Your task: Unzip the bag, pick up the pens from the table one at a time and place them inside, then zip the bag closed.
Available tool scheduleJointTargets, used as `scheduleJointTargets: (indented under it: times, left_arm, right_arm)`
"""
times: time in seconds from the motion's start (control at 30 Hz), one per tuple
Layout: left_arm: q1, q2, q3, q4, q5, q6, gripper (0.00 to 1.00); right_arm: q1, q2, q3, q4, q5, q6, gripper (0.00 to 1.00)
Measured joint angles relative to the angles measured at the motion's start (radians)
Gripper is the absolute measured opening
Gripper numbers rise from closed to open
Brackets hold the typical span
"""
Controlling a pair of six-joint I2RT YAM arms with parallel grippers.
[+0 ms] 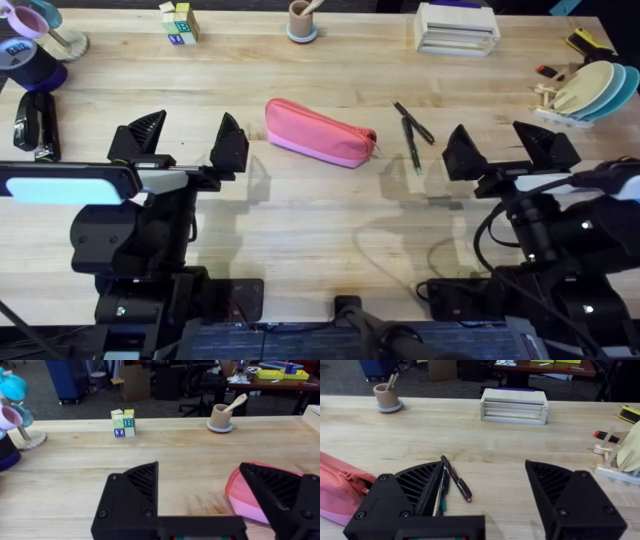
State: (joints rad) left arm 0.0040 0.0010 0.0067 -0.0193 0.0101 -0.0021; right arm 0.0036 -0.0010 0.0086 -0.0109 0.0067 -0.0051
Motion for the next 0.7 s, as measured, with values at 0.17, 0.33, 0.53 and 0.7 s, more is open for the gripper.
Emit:
scheduleJointTargets:
  times: [0.17,0.33,0.53,0.7]
  left_arm:
    - [0.000,0.000,0.000,-0.004,0.000,0.002,0.994]
    - [0.000,0.000,0.000,-0.006,0.000,0.002,0.994]
    - [0.000,0.000,0.000,-0.006,0.000,0.002,0.993]
    - [0.000,0.000,0.000,-0.006,-0.001,0.003,0.993]
  right_arm:
    - [0.000,0.000,0.000,-0.005,0.000,0.000,0.997]
    - [0.000,0.000,0.002,-0.019,0.000,0.000,0.997]
    - [0.000,0.000,0.002,-0.020,0.000,0.000,0.997]
    - [0.000,0.000,0.002,-0.019,0.005,-0.003,0.997]
